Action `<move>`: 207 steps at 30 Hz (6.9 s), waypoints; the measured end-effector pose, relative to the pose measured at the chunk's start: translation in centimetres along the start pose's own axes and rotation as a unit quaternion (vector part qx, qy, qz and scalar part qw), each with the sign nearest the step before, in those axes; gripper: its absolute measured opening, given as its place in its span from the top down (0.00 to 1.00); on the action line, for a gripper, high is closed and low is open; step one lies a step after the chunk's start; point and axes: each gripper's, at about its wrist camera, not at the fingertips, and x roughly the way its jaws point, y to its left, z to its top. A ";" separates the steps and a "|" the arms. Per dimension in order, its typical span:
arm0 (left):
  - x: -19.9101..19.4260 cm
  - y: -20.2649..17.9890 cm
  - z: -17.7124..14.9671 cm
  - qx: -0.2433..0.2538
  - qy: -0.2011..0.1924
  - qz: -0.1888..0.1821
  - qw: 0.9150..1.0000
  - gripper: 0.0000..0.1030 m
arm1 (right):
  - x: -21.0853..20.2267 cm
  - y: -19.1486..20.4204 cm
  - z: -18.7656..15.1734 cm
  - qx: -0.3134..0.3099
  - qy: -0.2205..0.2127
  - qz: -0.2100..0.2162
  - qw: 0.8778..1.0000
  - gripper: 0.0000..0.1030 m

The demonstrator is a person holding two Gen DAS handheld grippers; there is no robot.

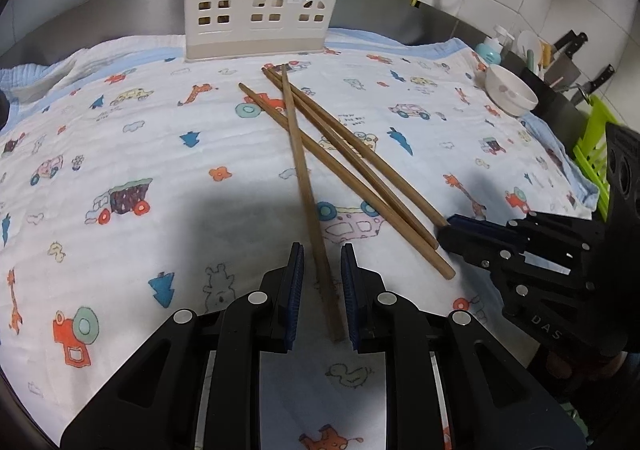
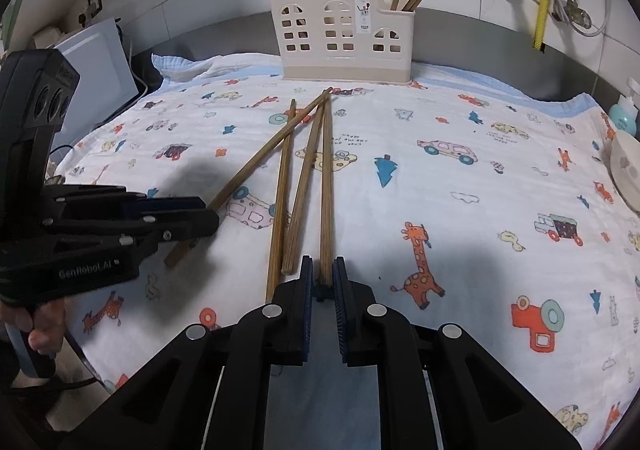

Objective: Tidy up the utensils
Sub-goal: 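Close each tool on one wooden chopstick and lift it, then lower both chopsticks into the holder and open both tools, then move both tools back to the last two chopsticks on the cloth, then close each tool on one of the last chopsticks and lift it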

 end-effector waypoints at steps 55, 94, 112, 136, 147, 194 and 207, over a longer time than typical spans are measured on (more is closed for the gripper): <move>-14.3 2.3 18.6 0.047 -0.246 -0.001 0.968 0.96 | -14.1 -2.3 31.0 -0.066 -0.224 -0.011 0.972 0.94; -9.6 5.7 27.4 0.026 -0.248 0.069 0.966 0.94 | -5.4 -7.0 34.9 -0.021 -0.247 -0.023 0.969 0.79; -19.3 1.7 20.4 0.041 -0.295 0.075 0.952 0.71 | -18.0 -3.4 21.2 -0.034 -0.213 0.046 0.975 0.70; -11.2 4.8 4.5 -0.039 -0.163 0.045 0.985 0.67 | -3.6 0.5 1.8 -0.011 -0.043 0.037 0.998 0.86; -9.2 6.4 3.0 -0.063 -0.136 0.042 0.988 0.67 | 0.7 1.2 2.2 -0.015 -0.010 0.020 1.000 0.91; 1.0 -5.4 -0.2 -0.012 -0.014 0.078 0.997 0.61 | -3.7 -4.9 -2.8 0.028 -0.019 0.006 0.999 0.94; 0.0 -2.7 -0.3 -0.081 -0.036 0.047 0.995 0.67 | -3.6 -5.0 -2.7 0.038 -0.023 0.013 0.999 0.94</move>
